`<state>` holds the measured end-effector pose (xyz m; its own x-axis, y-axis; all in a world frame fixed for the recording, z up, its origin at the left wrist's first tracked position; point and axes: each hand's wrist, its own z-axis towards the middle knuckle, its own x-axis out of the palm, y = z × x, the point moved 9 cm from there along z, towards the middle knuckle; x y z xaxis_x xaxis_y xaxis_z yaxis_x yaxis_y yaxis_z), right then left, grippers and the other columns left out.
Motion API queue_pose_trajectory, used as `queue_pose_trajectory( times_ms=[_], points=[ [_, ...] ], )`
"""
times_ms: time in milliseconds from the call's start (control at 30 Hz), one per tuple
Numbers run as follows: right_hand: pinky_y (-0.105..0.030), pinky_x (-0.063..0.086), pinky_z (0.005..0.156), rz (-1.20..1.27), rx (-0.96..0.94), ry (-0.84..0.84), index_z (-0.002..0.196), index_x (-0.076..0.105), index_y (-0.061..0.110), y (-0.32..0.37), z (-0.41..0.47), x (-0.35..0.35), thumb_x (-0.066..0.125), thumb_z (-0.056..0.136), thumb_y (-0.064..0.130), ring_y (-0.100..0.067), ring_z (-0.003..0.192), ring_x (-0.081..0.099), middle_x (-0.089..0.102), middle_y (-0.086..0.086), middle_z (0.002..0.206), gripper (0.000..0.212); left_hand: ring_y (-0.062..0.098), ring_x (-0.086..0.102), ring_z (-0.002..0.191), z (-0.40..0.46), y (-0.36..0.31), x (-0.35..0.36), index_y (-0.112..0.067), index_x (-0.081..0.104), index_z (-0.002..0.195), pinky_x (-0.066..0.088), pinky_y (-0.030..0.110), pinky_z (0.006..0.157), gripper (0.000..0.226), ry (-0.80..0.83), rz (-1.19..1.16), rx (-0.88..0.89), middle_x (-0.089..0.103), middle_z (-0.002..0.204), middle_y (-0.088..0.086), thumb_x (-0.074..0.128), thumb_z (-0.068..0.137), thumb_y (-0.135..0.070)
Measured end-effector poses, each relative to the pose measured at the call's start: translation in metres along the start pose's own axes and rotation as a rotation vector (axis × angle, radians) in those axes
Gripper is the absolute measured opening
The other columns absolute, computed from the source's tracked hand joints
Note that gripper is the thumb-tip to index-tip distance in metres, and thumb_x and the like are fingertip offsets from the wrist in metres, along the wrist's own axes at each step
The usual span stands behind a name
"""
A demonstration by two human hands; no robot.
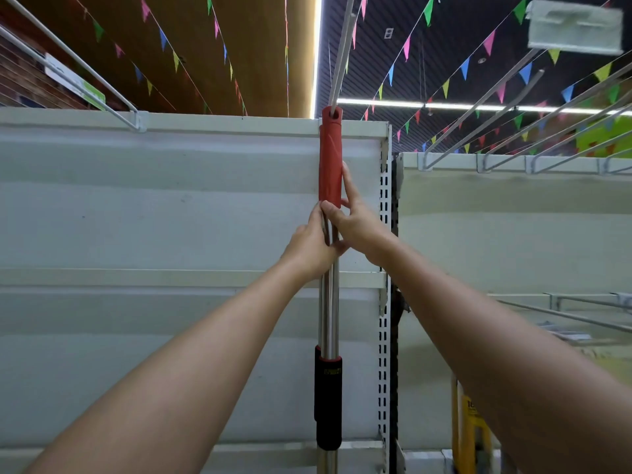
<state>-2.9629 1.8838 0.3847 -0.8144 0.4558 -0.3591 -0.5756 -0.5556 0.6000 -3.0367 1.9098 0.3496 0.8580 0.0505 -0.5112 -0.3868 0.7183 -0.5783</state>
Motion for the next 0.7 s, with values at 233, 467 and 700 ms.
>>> queue_pose_trajectory(
  times_ms=[233, 467, 700],
  points=[
    [-0.052, 0.043, 0.101, 0.036, -0.011, -0.02, 0.144, -0.01, 0.05, -0.004, 0.003, 0.009, 0.039, 0.1, 0.026, -0.032, 0.116, 0.055, 0.042, -0.007, 0.145, 0.07, 0.03, 0.062, 0.085, 0.002, 0.004, 0.007, -0.033, -0.005, 0.149, 0.045, 0.028, 0.062, 0.08, 0.008, -0.006, 0.027, 0.058, 0.113, 0.008, 0.053, 0.094, -0.024],
    [-0.042, 0.026, 0.115, 0.107, -0.031, -0.015, 0.149, -0.003, 0.04, -0.031, -0.007, 0.023, 0.021, 0.102, 0.041, -0.023, 0.141, 0.028, 0.017, 0.007, 0.158, 0.053, 0.02, 0.043, 0.132, -0.024, 0.04, 0.045, -0.022, -0.017, 0.149, 0.043, 0.039, 0.103, 0.111, 0.113, -0.077, 0.037, 0.037, 0.149, 0.001, 0.069, 0.08, -0.008],
    [-0.019, 0.011, 0.112, 0.186, 0.021, 0.056, 0.151, 0.002, 0.031, -0.064, -0.047, 0.041, 0.021, 0.103, 0.035, -0.007, 0.144, 0.012, 0.007, 0.011, 0.159, 0.051, 0.01, 0.049, 0.119, -0.04, 0.046, 0.064, -0.021, -0.031, 0.143, 0.049, 0.038, 0.099, 0.117, 0.222, -0.147, 0.049, 0.02, 0.157, 0.004, 0.068, 0.084, -0.006]
  ],
)
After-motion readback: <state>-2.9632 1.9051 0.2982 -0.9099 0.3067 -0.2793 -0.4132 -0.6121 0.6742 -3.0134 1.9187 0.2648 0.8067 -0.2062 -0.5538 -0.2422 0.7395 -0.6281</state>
